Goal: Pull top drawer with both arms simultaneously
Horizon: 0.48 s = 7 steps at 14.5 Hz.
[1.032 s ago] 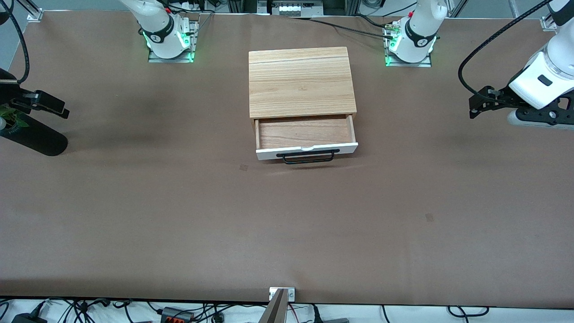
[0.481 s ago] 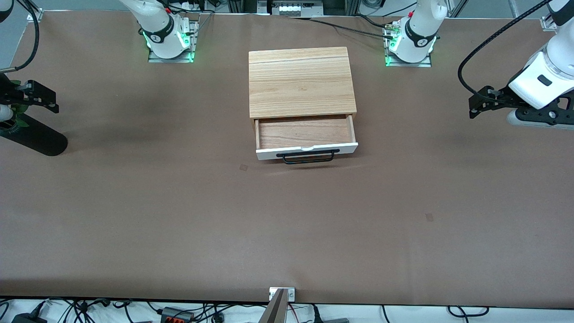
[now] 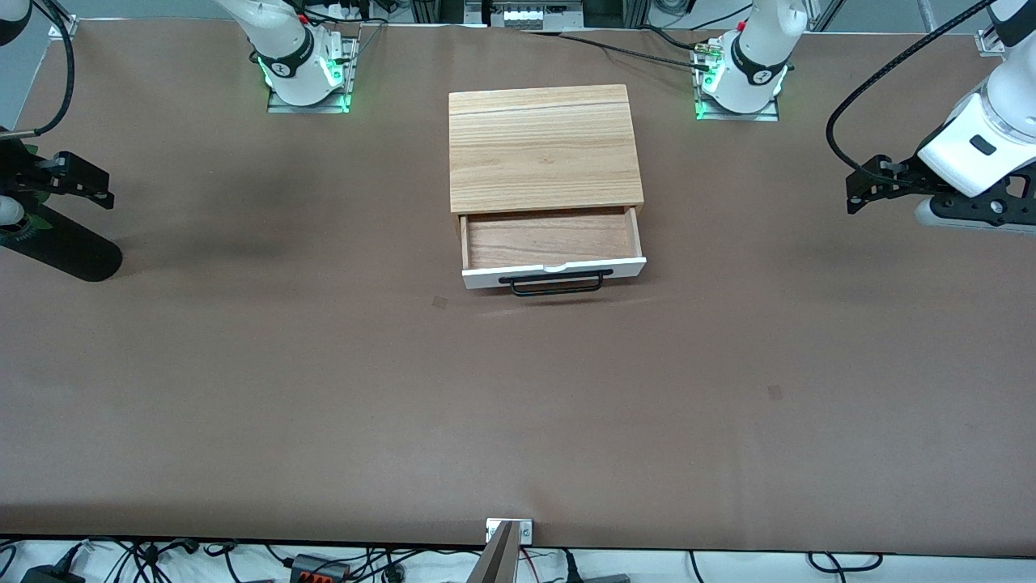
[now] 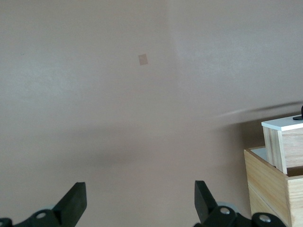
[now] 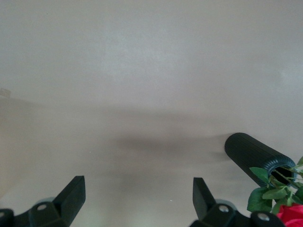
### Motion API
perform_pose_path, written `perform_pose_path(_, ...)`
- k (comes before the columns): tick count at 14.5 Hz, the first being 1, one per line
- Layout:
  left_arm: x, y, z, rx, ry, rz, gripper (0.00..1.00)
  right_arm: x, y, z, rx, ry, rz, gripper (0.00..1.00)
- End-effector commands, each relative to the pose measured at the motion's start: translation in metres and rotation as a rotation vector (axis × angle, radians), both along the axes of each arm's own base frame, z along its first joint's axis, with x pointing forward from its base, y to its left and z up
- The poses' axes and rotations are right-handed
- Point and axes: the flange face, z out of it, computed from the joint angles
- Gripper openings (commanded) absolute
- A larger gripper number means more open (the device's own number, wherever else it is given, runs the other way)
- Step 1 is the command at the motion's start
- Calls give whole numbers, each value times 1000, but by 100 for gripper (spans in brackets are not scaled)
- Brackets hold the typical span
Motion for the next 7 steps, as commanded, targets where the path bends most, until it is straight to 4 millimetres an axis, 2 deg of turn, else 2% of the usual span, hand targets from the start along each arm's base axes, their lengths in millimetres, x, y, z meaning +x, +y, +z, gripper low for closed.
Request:
perform_pose_path(1, 3, -2, 5, 1, 8, -5, 100, 3, -2, -2, 20, -5, -24, 100)
perform_pose_path(7, 2, -7, 6, 2, 8, -15, 100, 4, 3, -1, 101, -13, -22, 100)
